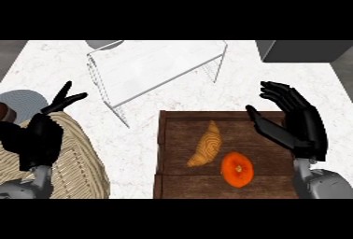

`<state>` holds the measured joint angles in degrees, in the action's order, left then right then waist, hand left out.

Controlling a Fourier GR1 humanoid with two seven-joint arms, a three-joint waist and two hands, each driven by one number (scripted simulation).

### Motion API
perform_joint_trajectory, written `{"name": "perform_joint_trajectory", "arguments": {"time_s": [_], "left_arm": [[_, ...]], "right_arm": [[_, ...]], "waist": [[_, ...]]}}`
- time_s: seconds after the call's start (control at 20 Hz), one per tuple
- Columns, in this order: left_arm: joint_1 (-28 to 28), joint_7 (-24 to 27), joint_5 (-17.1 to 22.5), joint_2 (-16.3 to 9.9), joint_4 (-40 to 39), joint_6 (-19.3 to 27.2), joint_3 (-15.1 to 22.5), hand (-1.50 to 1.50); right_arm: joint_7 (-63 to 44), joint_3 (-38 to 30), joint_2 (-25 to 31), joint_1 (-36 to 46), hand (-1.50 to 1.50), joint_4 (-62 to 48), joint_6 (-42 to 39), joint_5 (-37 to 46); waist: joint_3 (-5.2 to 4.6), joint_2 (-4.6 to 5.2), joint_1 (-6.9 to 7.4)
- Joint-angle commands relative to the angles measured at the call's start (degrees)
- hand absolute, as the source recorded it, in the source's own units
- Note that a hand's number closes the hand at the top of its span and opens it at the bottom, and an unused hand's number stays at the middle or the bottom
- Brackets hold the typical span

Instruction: Pick the squash from the tray and place it in the tiered shelf

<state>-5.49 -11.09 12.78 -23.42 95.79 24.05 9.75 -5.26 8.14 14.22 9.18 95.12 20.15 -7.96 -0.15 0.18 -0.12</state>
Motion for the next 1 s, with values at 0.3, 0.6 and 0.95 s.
{"name": "perform_joint_trajectory", "arguments": {"time_s": [0.3, 0.6, 0.95], "left_arm": [[3.84, 5.46, -0.74, 1.43, 0.27, -5.02, -3.43, 0.00], [0.80, 2.82, -0.35, 1.35, -0.02, -7.11, -6.52, 0.00], [0.35, 2.49, -1.47, 2.68, 1.04, -8.75, -6.56, 0.00]], "right_arm": [[-9.58, 1.44, 9.13, -8.38, -1.50, 22.08, -9.73, -3.56], [-26.27, 8.57, 21.26, -3.90, -1.50, 27.41, -17.77, 1.96], [-45.08, 14.82, 33.28, 3.58, -1.50, 32.58, -25.77, 13.52]], "waist": [[0.04, -0.54, -0.57], [-0.15, -0.48, -0.03], [-0.36, -0.53, 0.85]]}}
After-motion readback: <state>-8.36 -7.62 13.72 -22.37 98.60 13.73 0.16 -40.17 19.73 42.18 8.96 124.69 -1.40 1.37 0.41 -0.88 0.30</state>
